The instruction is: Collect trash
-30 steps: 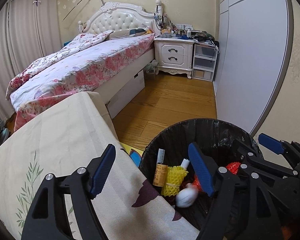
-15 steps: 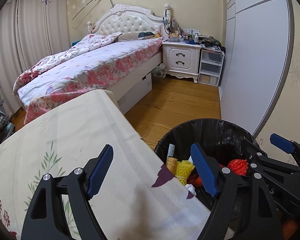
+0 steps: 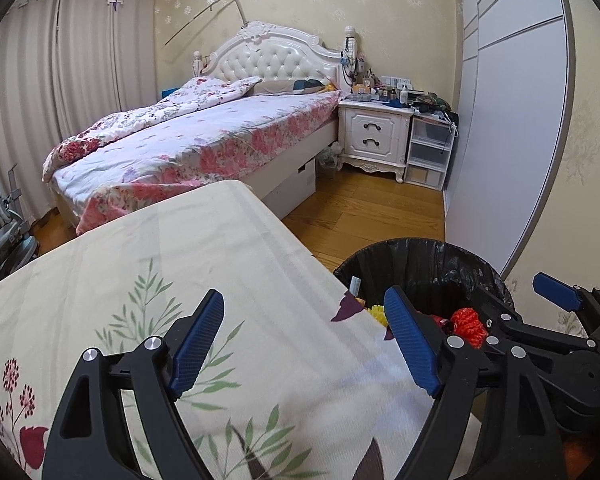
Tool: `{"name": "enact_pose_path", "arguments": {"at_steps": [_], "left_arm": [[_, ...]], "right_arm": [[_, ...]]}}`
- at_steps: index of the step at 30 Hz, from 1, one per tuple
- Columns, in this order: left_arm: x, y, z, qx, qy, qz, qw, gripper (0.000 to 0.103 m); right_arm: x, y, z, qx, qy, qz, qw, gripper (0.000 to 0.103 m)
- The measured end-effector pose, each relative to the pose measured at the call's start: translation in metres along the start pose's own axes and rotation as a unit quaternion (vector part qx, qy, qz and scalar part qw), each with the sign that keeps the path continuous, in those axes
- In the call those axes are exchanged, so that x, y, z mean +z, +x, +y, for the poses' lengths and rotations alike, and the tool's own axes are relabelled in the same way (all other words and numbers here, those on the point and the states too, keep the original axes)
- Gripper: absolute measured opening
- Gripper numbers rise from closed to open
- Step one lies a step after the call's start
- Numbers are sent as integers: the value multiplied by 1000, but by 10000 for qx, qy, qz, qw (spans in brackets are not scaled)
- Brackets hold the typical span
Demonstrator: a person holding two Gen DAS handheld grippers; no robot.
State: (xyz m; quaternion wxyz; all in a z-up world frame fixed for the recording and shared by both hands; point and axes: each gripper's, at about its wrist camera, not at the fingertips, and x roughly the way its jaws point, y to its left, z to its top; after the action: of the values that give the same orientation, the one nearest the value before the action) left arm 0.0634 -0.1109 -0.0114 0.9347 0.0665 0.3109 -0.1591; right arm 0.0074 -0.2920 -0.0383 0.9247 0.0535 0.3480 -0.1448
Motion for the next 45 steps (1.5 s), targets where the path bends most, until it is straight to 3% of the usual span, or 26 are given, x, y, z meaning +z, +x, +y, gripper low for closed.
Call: {"name": "enact_pose_path", "arguments": {"at_steps": [15, 45], "left_arm": [[-17, -30, 20, 186, -172, -120, 9996, 81], [-19, -36, 25, 186, -248, -144, 9994, 81]], "right_arm": [[-8, -34, 9, 18, -110, -252, 9996, 80], [-8, -40, 13, 15, -142, -319, 9994, 80]]}}
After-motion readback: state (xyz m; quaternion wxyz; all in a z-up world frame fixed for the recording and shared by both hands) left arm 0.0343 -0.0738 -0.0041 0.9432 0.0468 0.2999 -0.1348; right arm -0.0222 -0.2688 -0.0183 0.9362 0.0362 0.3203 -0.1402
